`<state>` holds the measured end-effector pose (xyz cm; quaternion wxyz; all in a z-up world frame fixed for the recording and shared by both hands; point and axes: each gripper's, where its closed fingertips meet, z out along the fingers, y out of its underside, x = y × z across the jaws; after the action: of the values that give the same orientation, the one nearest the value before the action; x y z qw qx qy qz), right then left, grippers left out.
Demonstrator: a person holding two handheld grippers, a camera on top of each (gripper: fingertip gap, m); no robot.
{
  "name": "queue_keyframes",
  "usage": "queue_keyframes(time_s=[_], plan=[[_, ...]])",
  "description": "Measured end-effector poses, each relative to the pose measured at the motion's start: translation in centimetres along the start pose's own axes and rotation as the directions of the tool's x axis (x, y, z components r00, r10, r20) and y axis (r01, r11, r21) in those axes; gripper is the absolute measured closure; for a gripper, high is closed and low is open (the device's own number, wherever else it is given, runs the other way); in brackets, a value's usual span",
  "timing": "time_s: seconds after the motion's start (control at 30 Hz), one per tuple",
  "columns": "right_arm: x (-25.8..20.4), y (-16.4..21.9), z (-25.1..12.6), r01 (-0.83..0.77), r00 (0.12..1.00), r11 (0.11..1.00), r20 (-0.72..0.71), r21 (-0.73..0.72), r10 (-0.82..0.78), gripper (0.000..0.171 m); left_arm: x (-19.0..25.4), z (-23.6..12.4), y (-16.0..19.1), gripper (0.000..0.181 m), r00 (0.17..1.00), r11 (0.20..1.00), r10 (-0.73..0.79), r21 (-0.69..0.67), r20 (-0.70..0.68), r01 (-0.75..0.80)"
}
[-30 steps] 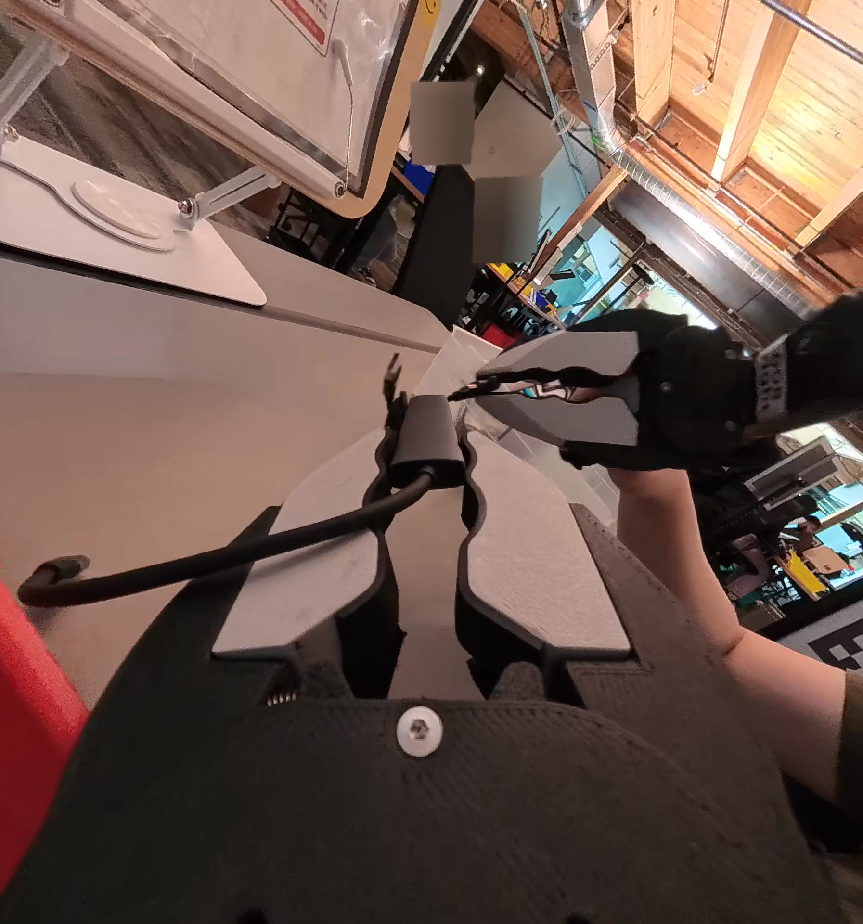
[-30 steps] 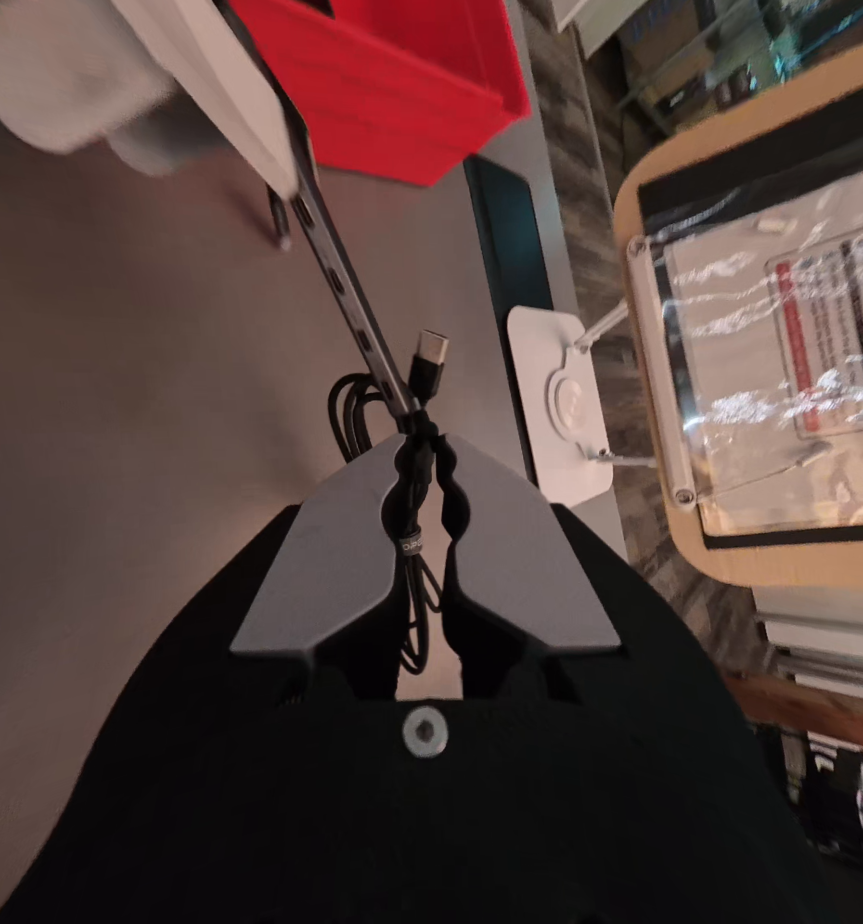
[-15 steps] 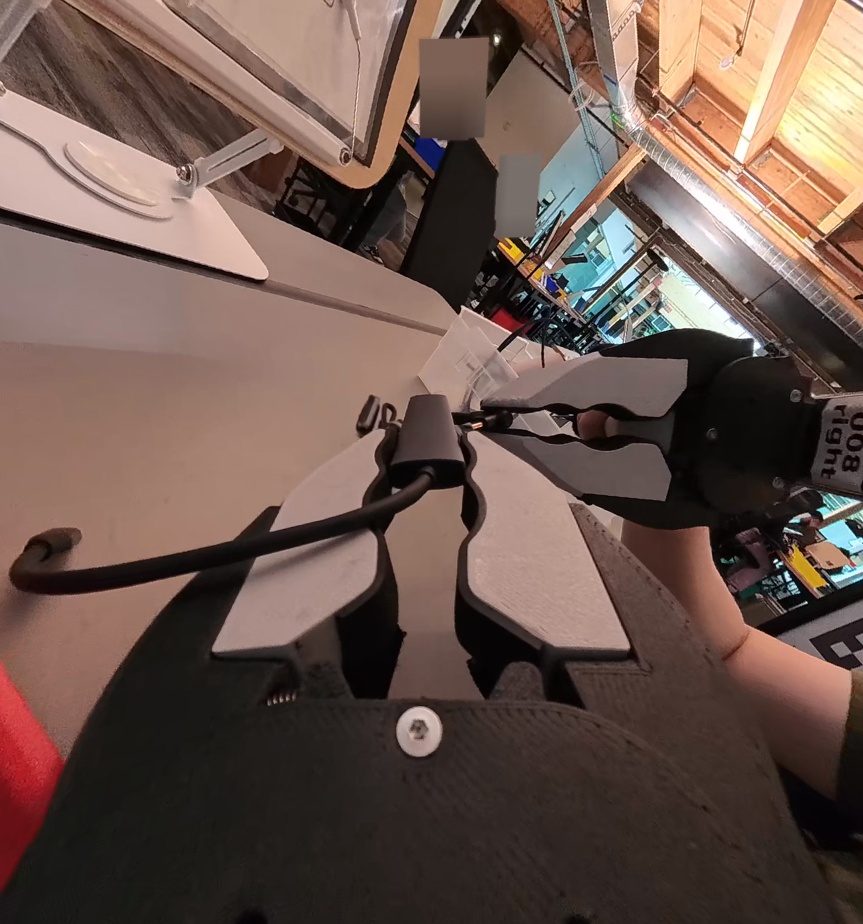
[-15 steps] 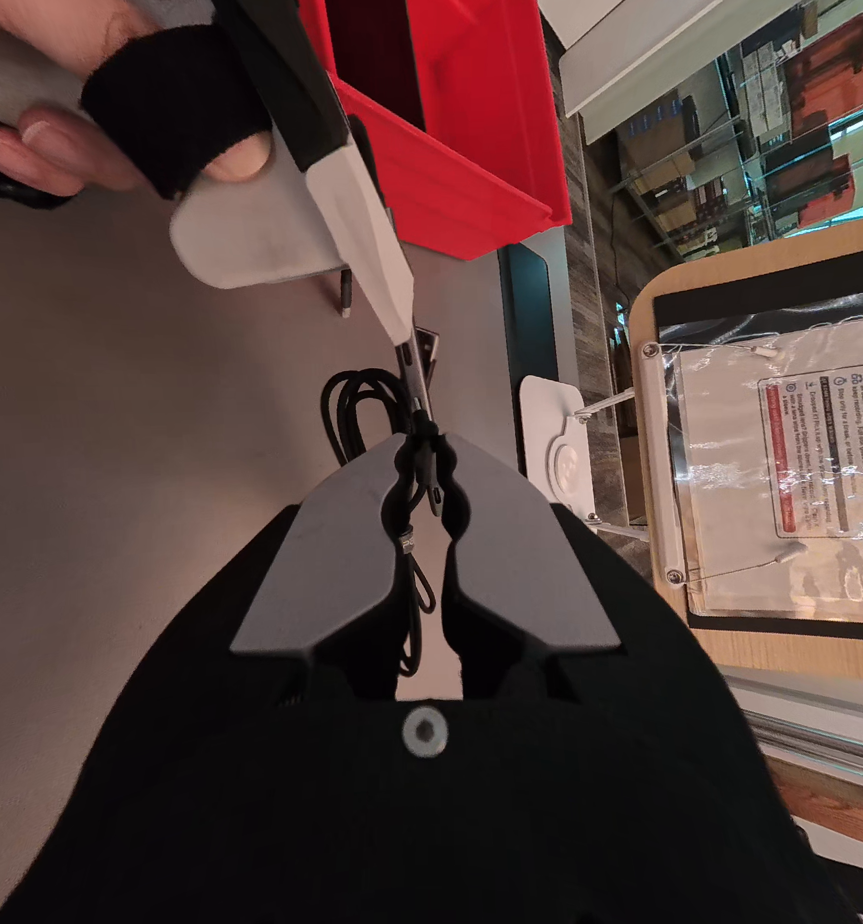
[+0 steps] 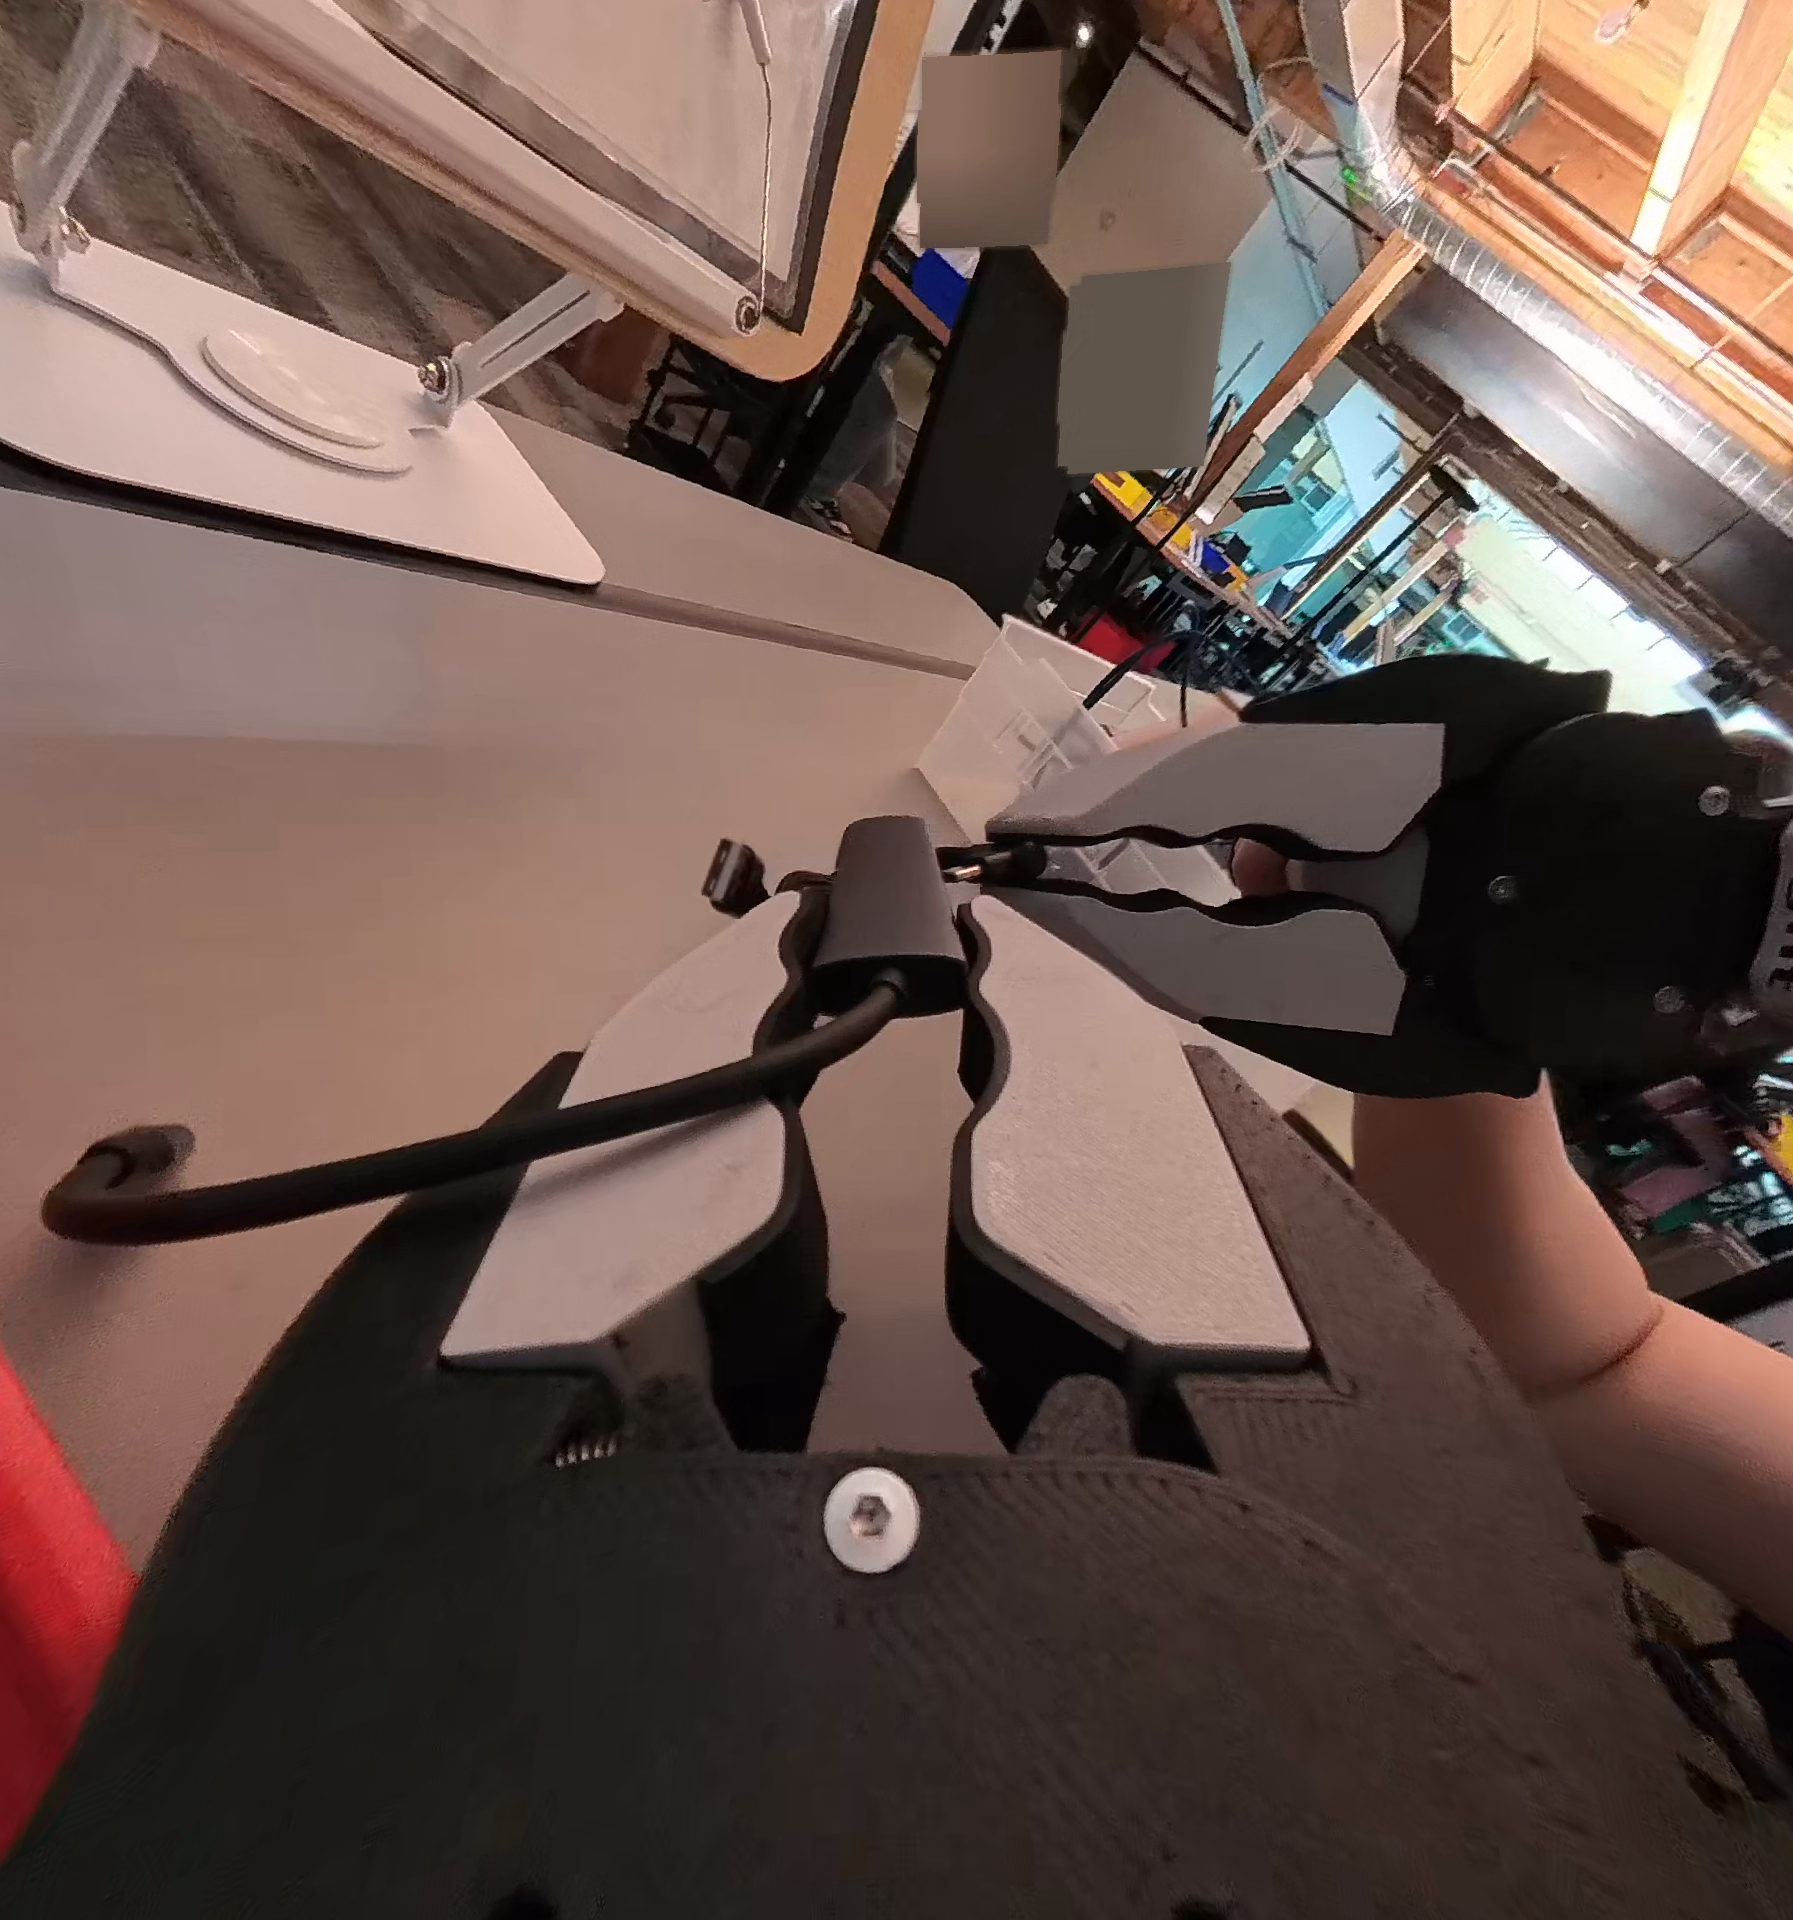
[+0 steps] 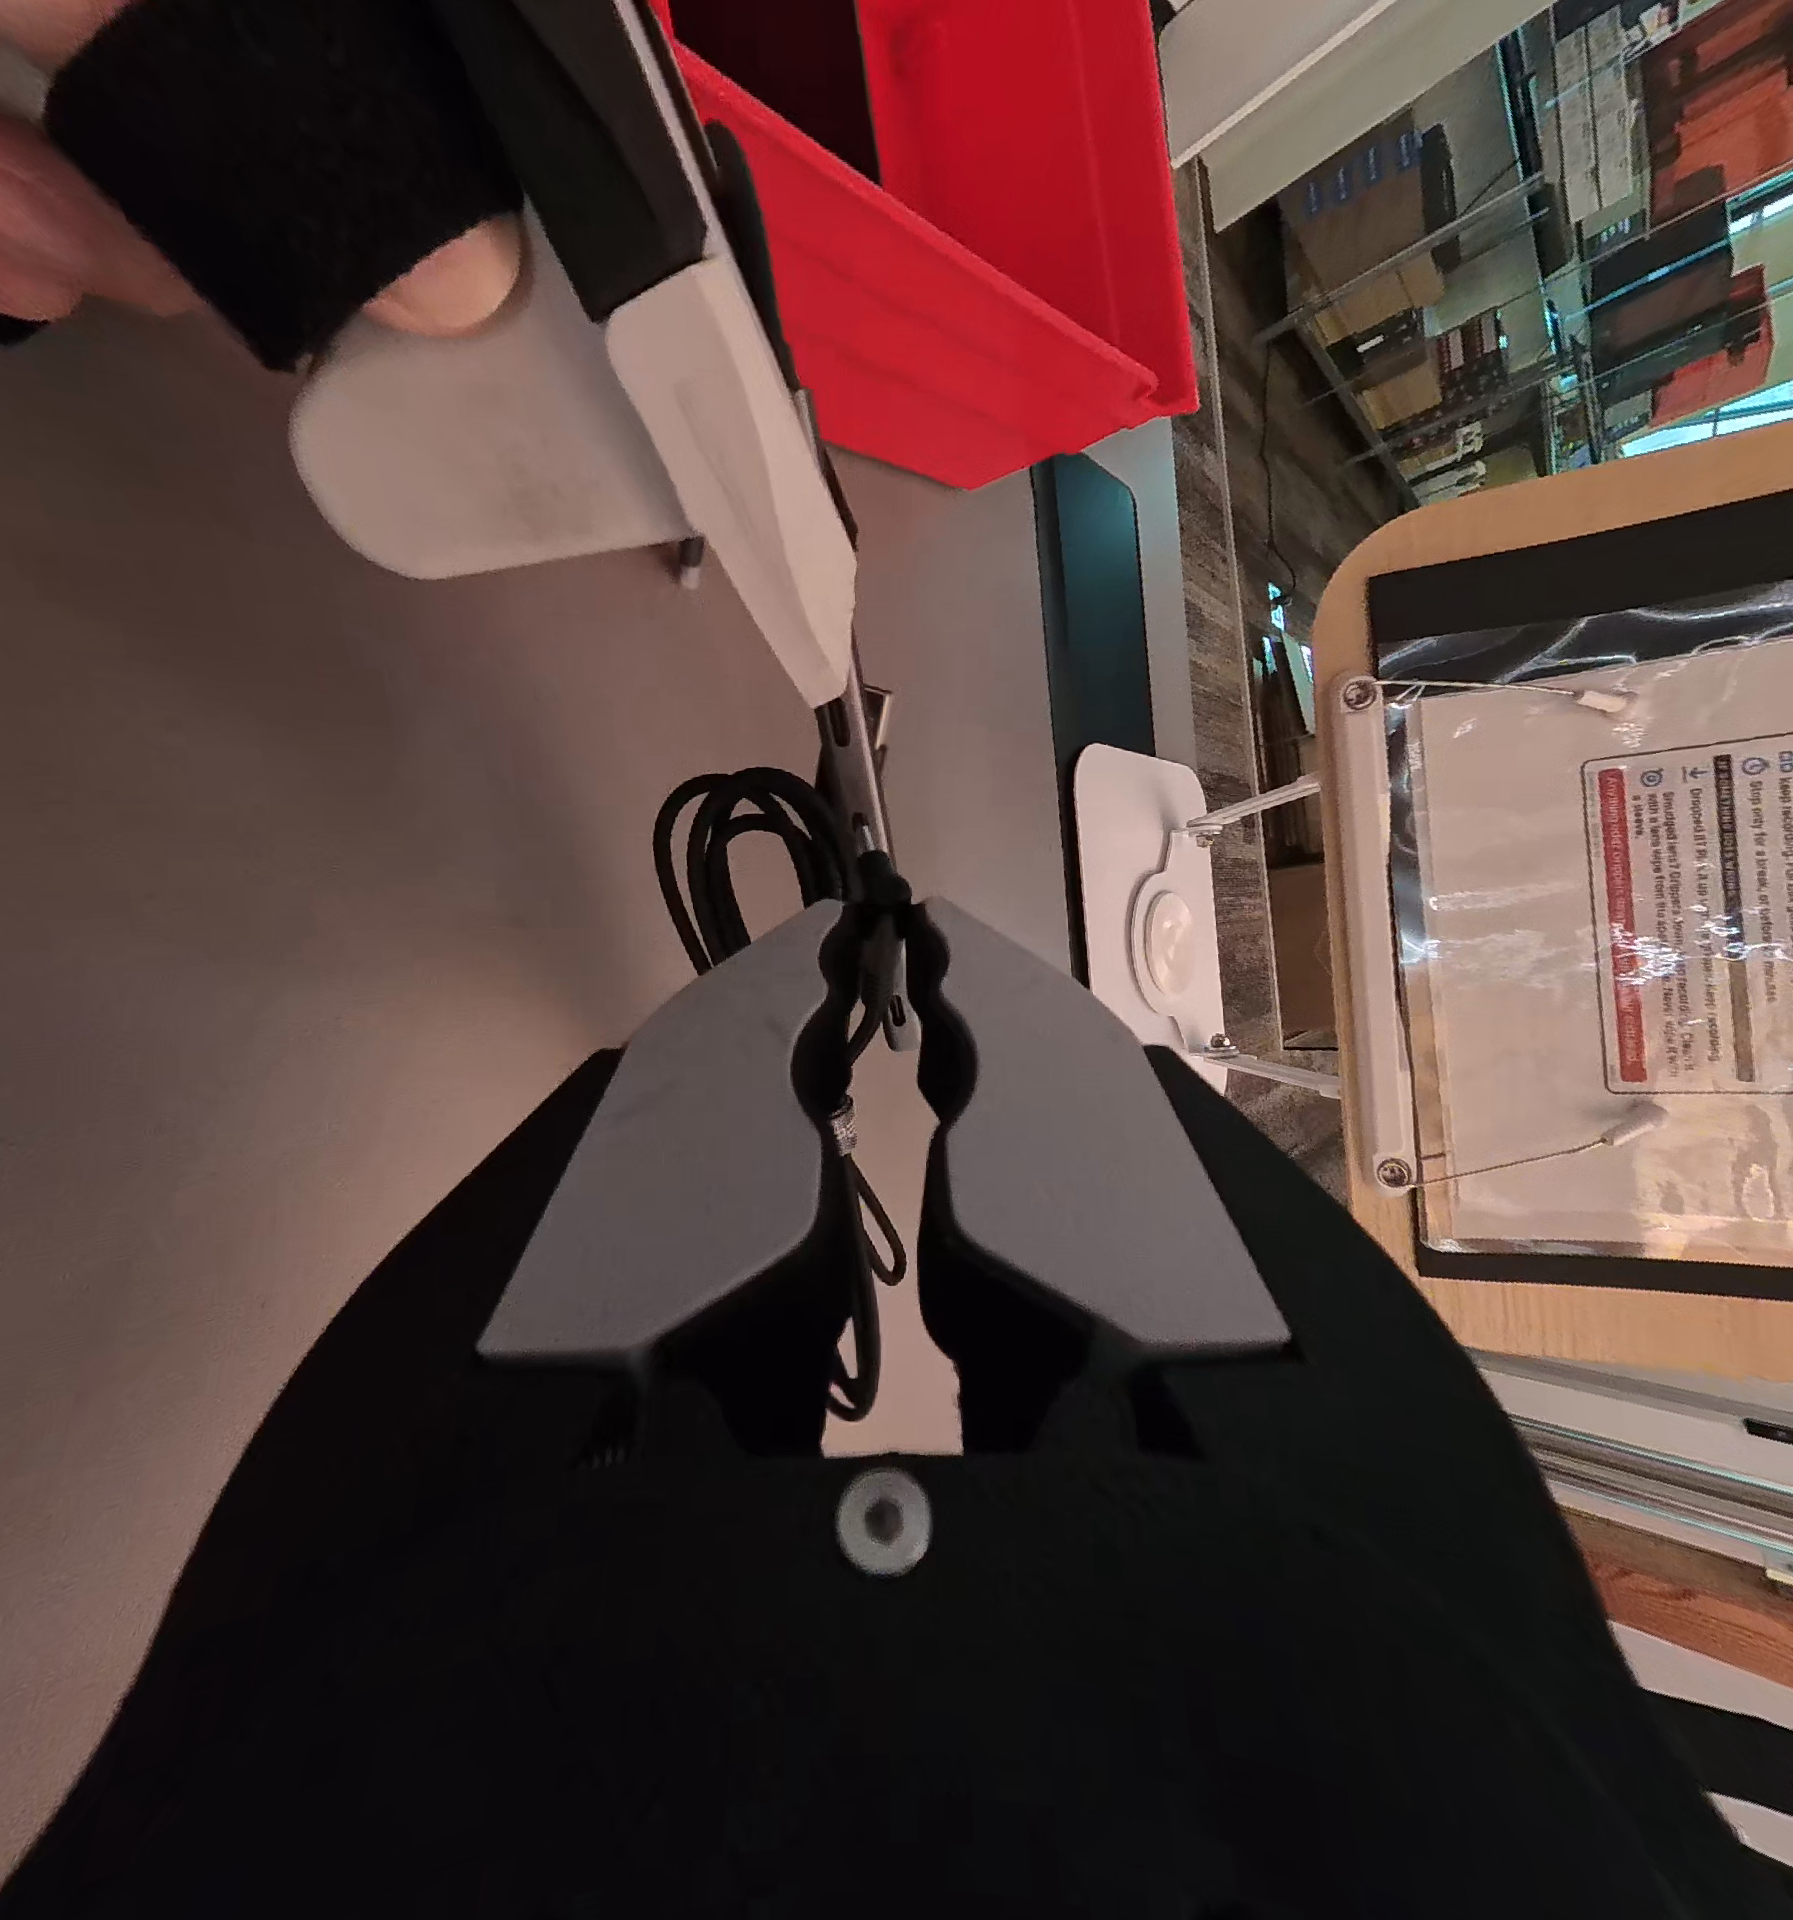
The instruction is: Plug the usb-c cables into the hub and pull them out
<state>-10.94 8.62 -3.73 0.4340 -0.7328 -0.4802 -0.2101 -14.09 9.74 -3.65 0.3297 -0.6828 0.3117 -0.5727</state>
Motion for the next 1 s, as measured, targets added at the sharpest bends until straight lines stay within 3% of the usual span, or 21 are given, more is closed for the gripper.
queue_keyframes(time_s=[0.4,0.63,1.0], plan=[[-0.5,0.3,0.6,0.088,0.996,0.995,-0.02,-0.045,-0.089,0.162,-0.1,0.0,0.5,0.159,0.987,0.991,0.122,-0.067,0.107,-0.115],[-0.1,-0.1,0.9,0.193,0.969,0.978,-0.141,-0.078,-0.202,0.162,-0.6,-0.2,0.2,0.159,0.996,1.0,0.01,-0.012,0.091,-0.009],[0.1,-0.4,0.4,0.075,0.952,0.995,-0.294,-0.058,-0.089,0.162,-0.4,-0.2,-0.4,0.159,0.998,0.997,-0.047,0.056,0.032,0.045]])
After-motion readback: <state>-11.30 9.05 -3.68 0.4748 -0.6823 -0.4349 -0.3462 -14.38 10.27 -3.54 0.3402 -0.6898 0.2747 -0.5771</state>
